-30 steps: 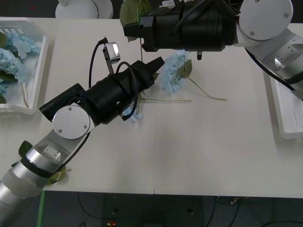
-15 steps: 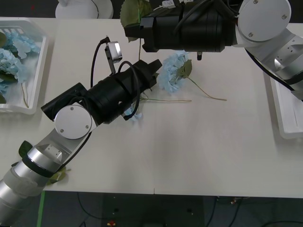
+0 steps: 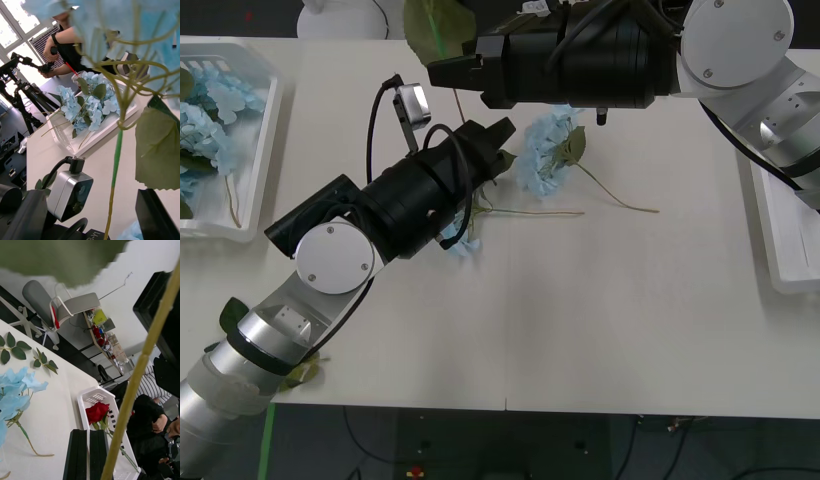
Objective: Place the red flowers into the right box and the blue flowers into the left box. If a person shows an open palm, hand one flower to the person first, then continue sorting.
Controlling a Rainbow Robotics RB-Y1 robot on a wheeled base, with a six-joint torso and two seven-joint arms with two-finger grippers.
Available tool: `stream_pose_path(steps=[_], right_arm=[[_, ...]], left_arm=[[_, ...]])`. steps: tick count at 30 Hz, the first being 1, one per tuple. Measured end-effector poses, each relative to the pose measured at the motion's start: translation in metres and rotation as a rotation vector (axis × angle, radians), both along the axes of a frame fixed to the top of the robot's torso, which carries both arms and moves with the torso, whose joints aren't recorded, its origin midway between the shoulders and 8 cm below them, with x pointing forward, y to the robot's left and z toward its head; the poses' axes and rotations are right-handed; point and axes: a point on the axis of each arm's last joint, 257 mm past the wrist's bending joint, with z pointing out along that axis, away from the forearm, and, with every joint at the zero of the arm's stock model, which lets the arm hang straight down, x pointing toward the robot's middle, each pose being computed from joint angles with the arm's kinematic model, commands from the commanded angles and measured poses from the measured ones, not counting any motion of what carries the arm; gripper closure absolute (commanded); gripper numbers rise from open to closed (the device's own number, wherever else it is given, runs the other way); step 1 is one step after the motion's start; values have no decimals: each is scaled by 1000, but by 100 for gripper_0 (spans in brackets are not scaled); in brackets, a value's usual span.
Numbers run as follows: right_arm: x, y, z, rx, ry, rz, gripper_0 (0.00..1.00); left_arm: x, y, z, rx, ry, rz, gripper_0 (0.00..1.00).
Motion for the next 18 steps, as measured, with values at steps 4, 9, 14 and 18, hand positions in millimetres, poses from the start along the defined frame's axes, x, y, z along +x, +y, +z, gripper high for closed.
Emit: stream_pose_path(steps=[4,9,14,18], right_arm=[[0,0,2,-1,-4,1,12],[-2,-9,-9,-89,-16,16,12],[6,-52,-37,-313,-37,0,12],[18,-93,-60,-459,-22,-45,12]], left_arm=[[3,4,3,-8,-7,17,100],[12,24,8,-14,-31,74,100],[26,65,8,40,-41,124,100],[42,120,24,42,-27,172,100]])
